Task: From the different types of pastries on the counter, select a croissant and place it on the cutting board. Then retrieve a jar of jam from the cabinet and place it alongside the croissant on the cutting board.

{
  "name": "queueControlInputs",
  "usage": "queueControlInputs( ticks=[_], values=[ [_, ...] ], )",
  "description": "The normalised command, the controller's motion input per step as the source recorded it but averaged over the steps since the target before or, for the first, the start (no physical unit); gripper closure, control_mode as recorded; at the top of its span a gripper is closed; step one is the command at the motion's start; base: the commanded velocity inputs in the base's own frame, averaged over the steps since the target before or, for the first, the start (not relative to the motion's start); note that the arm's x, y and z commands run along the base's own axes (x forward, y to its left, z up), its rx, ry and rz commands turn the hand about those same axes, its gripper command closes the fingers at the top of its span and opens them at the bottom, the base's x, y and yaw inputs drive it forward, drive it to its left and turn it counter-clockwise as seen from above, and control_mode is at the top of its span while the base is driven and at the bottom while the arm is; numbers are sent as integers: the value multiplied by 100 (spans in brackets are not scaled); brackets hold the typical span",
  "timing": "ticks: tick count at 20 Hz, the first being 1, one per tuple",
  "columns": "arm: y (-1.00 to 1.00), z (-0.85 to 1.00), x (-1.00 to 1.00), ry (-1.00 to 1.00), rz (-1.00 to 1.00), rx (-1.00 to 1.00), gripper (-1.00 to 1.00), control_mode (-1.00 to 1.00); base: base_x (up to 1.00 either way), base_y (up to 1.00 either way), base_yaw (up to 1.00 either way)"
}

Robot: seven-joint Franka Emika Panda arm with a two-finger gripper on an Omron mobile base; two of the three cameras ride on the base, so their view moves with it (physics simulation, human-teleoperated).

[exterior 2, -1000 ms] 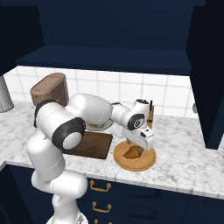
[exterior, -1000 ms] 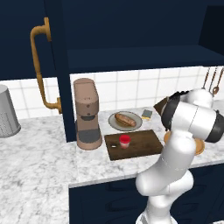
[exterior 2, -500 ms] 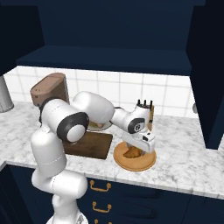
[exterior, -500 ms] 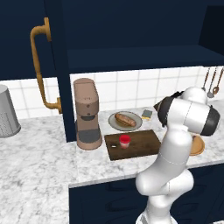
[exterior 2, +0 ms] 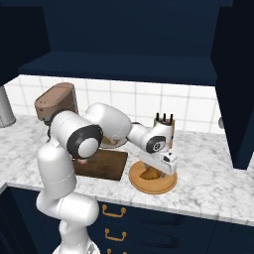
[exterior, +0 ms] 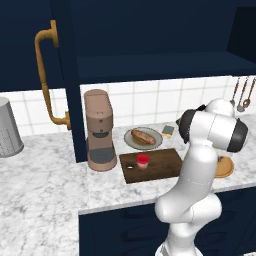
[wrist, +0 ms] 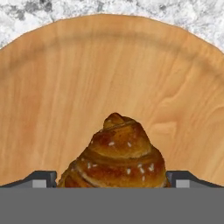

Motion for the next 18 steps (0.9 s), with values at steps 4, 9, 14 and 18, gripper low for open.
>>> queueControlInputs(
  ticks=[4, 9, 14, 18],
  values=[
    [0, 32, 0, 0, 1, 2, 100, -100, 0, 0, 0],
    [10, 28, 20, 5, 10, 6, 100, -100, 0, 0, 0],
    [57, 13, 47, 3, 15, 3, 100, -100, 0, 0, 0],
    [61, 7, 28, 6, 14, 2, 100, -100, 0, 0, 0]
  ],
)
